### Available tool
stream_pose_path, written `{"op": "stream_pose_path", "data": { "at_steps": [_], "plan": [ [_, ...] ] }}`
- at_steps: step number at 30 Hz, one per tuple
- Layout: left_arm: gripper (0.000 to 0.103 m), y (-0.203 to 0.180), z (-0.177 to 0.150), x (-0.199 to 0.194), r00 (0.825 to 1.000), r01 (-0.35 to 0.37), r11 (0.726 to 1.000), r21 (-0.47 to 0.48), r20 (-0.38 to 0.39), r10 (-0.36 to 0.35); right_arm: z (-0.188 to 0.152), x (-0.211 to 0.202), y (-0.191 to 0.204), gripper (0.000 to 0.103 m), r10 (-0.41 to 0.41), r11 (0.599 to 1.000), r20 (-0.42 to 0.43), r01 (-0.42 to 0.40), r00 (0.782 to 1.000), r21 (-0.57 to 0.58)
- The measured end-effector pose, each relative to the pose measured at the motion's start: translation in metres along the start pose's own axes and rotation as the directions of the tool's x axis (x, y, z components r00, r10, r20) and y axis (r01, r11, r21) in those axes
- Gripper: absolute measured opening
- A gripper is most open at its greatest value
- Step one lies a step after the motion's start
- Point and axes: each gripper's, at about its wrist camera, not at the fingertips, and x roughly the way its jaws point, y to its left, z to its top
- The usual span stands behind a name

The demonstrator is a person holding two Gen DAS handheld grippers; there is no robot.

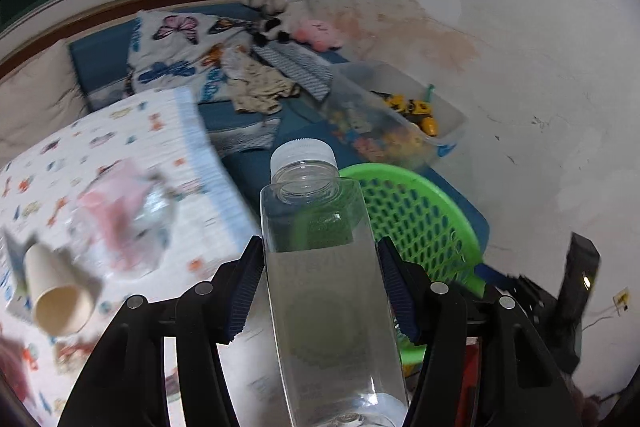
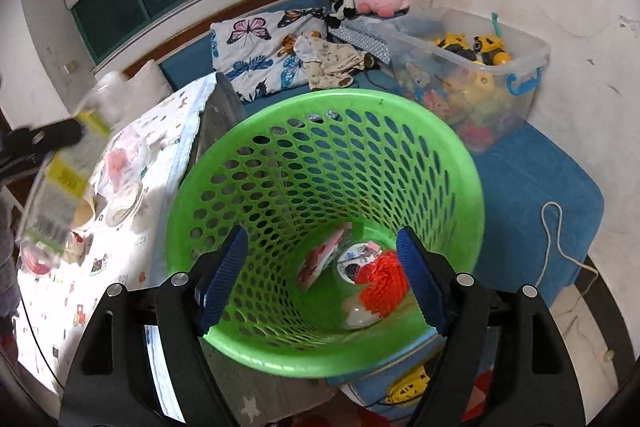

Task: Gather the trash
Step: 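Drop the clear lid into the basket with the right gripper while the left drops the clear bottle, then grasp the round clear food tub with the right gripper while the left grasps the crumpled tissue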

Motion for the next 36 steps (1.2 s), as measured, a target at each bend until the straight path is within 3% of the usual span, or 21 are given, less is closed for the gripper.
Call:
{"op": "stream_pose_path", "data": {
  "at_steps": [5, 11, 12, 14, 17, 27, 36],
  "plan": [
    [0.057, -0.039, 0.01, 0.035, 0.999, 0.045, 0.998, 0.046, -0.016, -0.044, -0.005, -0.014, -0.008, 0.079, 0.001, 1.0, 0.021, -0.001, 1.0, 0.015],
    [0.057, -0.073, 0.013, 0.065, 0.998, 0.052, 0.993, 0.103, -0.038, -0.049, -0.011, -0.023, -0.015, 0.081, -0.021, 1.0, 0.039, 0.021, 0.999, 0.012],
    [0.06, -0.075, 0.014, 0.068, 0.998, 0.058, 0.993, 0.107, -0.042, -0.054, -0.011, -0.024, -0.016, 0.081, -0.024, 1.0, 0.04, 0.023, 0.999, 0.013],
    [0.077, -0.081, 0.014, 0.07, 0.998, 0.054, 0.991, 0.122, -0.031, -0.051, -0.012, -0.025, -0.018, 0.081, -0.028, 1.0, 0.042, 0.027, 0.999, 0.013],
    [0.079, -0.082, 0.012, 0.063, 0.999, 0.054, 0.99, 0.132, -0.005, -0.054, -0.014, -0.026, -0.019, 0.082, -0.025, 1.0, 0.044, 0.024, 0.999, 0.012],
    [0.079, -0.029, -0.006, 0.006, 0.996, -0.074, 0.994, 0.076, 0.059, 0.069, -0.008, -0.028, 0.015, 0.086, 0.032, 0.998, 0.051, -0.028, 0.998, -0.062],
    [0.08, 0.056, -0.042, -0.043, 0.967, -0.242, 0.966, -0.09, 0.066, 0.248, 0.0, -0.006, 0.081, 0.086, 0.137, 0.97, -0.003, -0.135, 0.991, -0.203]
  ]
}}
